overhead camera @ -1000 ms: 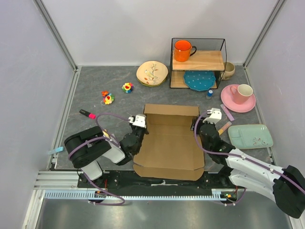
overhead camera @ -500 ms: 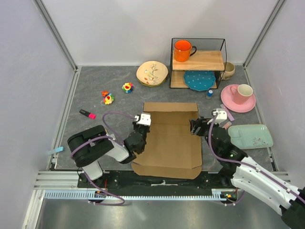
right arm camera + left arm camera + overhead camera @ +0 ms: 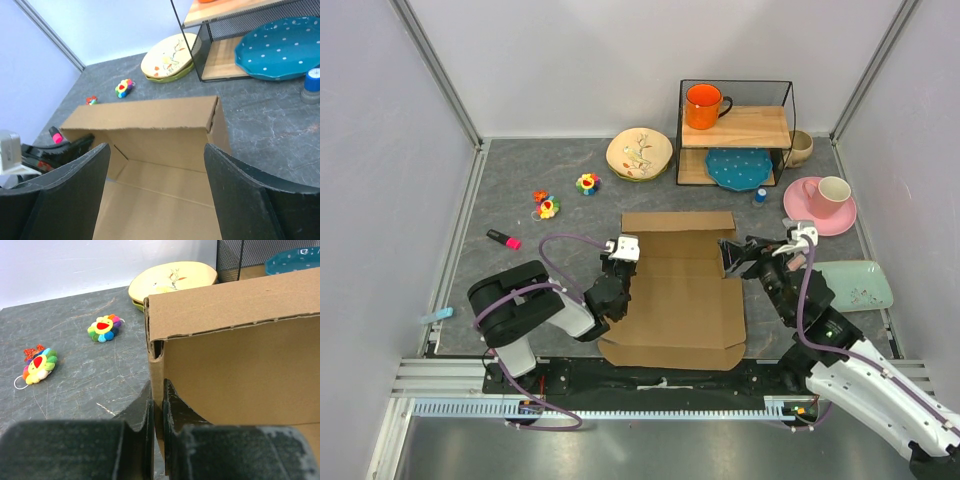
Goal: Fold the paper box
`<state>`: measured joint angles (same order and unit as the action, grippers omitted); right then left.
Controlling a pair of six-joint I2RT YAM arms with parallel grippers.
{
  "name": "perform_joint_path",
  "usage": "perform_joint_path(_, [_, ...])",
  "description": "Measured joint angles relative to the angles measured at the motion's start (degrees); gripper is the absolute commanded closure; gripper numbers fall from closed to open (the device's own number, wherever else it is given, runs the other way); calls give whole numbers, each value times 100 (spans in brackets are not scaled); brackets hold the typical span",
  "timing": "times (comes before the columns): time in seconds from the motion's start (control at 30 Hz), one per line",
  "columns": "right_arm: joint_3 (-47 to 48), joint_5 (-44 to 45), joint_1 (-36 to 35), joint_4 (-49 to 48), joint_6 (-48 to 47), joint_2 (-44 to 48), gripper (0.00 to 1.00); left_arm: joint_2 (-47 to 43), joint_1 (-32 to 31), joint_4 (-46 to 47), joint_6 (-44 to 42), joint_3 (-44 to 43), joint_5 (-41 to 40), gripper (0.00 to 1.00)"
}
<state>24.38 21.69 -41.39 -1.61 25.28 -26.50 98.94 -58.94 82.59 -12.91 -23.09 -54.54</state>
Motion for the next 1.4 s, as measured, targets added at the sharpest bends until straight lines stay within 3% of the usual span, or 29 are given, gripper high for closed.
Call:
perform_joint_path(0.47, [973,44,341,129,350,-2247,19,55,-9,267,-2,138,-2,98])
perform_joint_path(0.97, [1032,-116,935,273,380,-2153,18,109,-7,472,-2,249,87,98])
perform_joint_path(1.27, [953,-1182,1838,-192,518,-2874,30,120,-7,492,0,251,122,98])
perform_joint_path(1.37, [894,-1436,1950,-448,575,-2964,35,103,-9,485,0,264,157,91])
perform_joint_path(1.4, [863,-1493,1956,-520,586,-2970,35,72,-9,481,0,291,208,81])
